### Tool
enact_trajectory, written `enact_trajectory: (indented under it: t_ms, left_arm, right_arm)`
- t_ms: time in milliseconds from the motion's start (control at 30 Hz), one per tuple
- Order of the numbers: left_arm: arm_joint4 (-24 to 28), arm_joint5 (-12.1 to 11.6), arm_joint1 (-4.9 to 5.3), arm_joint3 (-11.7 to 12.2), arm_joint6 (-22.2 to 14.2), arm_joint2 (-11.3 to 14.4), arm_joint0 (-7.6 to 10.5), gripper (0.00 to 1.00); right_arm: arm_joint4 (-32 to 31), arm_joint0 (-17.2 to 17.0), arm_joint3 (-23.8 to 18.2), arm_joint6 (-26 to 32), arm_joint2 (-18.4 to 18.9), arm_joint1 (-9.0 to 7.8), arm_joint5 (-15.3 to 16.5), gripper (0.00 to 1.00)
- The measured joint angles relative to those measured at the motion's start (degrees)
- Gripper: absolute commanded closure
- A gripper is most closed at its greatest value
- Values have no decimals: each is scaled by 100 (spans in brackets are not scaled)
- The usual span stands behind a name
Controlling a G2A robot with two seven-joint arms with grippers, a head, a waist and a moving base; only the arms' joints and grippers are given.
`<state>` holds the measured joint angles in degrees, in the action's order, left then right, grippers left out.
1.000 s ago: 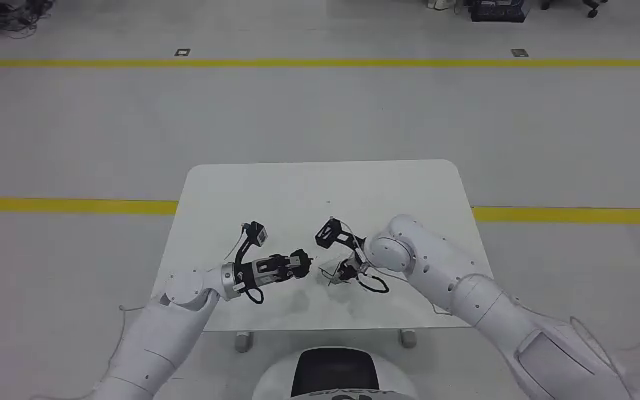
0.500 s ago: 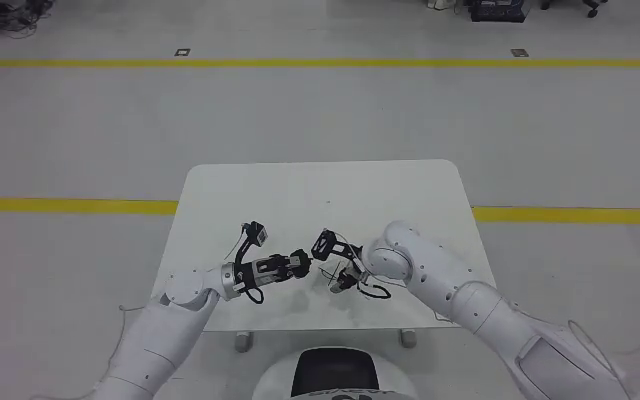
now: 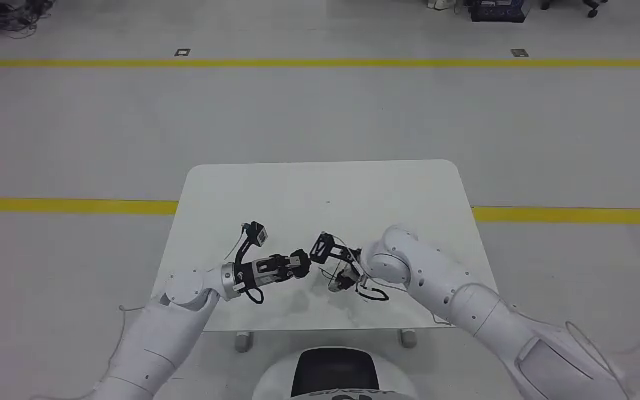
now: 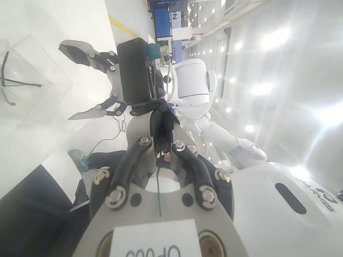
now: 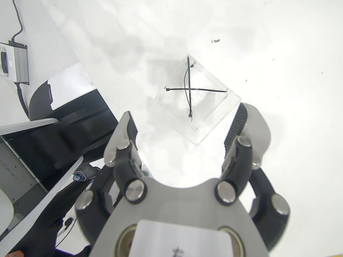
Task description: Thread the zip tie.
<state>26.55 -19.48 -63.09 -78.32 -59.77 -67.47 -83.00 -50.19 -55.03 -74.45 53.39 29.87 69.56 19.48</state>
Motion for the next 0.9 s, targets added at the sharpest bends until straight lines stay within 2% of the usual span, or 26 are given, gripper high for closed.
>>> enact_trajectory:
  t_ms: [533, 900]
  left_arm:
    - [0, 0, 0, 0, 0, 0, 0, 100]
    - [0, 0, 0, 0, 0, 0, 0, 100]
  right_arm:
    - [159, 112, 198, -174, -227, -16, 0, 69]
    - [449, 292, 555, -340, -556, 41, 0, 78]
